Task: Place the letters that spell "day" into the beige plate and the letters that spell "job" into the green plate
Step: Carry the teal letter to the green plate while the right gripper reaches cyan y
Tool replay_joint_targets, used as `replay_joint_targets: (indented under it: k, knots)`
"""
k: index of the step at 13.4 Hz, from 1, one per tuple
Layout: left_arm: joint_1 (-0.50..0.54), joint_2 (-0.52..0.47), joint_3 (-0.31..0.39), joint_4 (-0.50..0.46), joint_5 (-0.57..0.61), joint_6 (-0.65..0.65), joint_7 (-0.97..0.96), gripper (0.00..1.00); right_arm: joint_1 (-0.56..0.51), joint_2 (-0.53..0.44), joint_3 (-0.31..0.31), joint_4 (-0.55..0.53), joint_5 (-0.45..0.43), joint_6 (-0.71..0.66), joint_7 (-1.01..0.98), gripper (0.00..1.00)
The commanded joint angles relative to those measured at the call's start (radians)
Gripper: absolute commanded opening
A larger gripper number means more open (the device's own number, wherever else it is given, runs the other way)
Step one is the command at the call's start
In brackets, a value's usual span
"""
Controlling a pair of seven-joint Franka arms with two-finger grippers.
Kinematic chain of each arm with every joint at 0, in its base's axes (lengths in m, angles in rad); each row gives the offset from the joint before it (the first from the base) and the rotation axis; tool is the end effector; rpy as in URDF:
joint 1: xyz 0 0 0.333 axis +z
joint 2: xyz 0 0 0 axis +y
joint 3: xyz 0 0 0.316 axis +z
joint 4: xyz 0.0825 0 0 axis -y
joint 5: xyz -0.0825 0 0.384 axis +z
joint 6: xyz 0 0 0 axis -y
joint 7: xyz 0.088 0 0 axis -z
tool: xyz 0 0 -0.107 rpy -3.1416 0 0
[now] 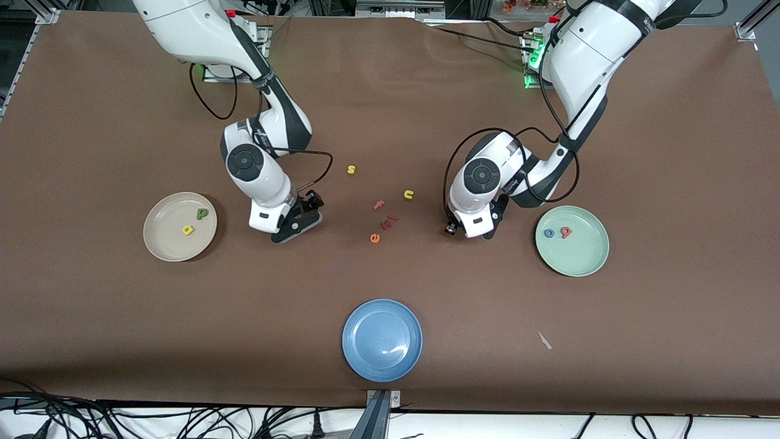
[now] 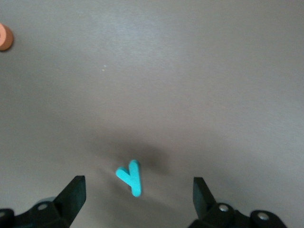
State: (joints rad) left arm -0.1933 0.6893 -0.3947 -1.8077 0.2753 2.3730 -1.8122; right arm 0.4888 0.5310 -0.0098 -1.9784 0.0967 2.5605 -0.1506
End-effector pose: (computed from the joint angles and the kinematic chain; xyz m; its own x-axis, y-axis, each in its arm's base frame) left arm 0.5452 -0.3417 0.1791 0.4573 0.8876 -0.0547 0.8853 -0.4602 -0.0662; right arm 0.5490 0.2837 0.2003 0.8510 0.5221 0.0565 0.5246 -0.8502 -0.0441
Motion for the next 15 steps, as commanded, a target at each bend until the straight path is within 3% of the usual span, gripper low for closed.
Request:
replay_joint_targets:
  k: [1,4,9,12,15]
  knots:
    - [0.026,-0.085,-0.003,0.056,0.028,-0.123,0.153,0.00,0.014,0.018,-0.002,-0.005,-0.003,0.029,-0.014,0.99]
    - [0.084,-0.126,-0.004,0.175,-0.004,-0.340,0.405,0.00,0.013,0.024,-0.002,-0.002,-0.006,0.027,-0.041,0.94]
    - [0.280,-0.174,-0.003,0.180,-0.019,-0.521,0.889,0.00,0.014,0.032,-0.002,-0.004,-0.006,0.020,-0.040,0.72]
    - [0.440,-0.159,-0.003,0.137,-0.019,-0.532,1.207,0.00,0.016,0.033,-0.002,-0.005,-0.006,0.017,-0.038,0.61]
    - [0.508,-0.075,-0.001,0.117,-0.004,-0.512,1.306,0.00,0.022,0.046,-0.002,-0.007,-0.006,0.017,-0.035,0.57]
